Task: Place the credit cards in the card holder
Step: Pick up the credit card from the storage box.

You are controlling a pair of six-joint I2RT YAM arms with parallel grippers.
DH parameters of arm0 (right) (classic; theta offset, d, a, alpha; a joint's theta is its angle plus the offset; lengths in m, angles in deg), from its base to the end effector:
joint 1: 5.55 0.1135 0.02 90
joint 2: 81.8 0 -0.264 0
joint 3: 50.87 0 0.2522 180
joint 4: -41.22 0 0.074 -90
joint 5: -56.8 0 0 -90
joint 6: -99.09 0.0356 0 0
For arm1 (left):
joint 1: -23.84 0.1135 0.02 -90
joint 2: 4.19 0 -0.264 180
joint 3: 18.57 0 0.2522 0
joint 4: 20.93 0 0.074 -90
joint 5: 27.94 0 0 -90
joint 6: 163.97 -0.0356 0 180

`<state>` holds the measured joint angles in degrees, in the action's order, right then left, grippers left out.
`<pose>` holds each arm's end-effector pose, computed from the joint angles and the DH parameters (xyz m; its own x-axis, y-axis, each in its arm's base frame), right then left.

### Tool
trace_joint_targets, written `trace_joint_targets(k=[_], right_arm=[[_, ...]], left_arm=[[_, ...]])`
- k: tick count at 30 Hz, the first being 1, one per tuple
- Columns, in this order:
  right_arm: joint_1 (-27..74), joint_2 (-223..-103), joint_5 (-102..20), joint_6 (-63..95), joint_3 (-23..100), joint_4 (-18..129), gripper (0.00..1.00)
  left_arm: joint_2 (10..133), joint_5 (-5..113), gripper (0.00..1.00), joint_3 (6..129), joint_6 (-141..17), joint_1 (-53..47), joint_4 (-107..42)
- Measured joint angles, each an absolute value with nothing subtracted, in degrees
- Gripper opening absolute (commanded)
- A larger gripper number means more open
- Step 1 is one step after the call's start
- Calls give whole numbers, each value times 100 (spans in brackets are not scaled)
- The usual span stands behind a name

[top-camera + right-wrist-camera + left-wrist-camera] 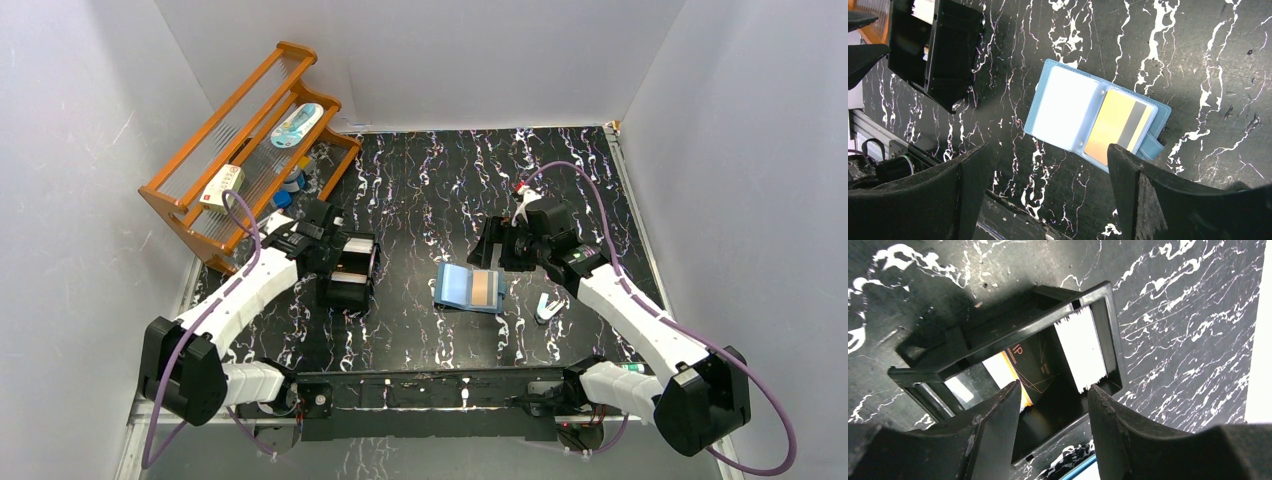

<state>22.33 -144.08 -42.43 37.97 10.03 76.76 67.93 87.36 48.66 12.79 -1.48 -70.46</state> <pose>0.2065 0.1157 0.2756 -0.7426 0.1465 -0.6535 -0.2470 0.8471 0.4705 0.2343 -0.0940 0.2569 -0.2032 -0.9024 -0.3799 -0.7248 0.3995 -0.5613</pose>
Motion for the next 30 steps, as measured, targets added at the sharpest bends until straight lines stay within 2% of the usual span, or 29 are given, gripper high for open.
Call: trace_joint_targets(k=[12, 17, 30], right_arm=[[2233, -14447, -4239, 3808, 1077, 7679, 94], [2233, -14439, -4259, 3808, 1116, 7657, 94], [2233, -14520, -4401, 3830, 1106, 7460, 96]], left_arm=[[7175, 8271, 49, 4466, 1011, -144, -5717], [7396, 8146, 45, 4383, 1000, -144, -5411], [7416, 8155, 44, 4082, 932, -144, -4950]])
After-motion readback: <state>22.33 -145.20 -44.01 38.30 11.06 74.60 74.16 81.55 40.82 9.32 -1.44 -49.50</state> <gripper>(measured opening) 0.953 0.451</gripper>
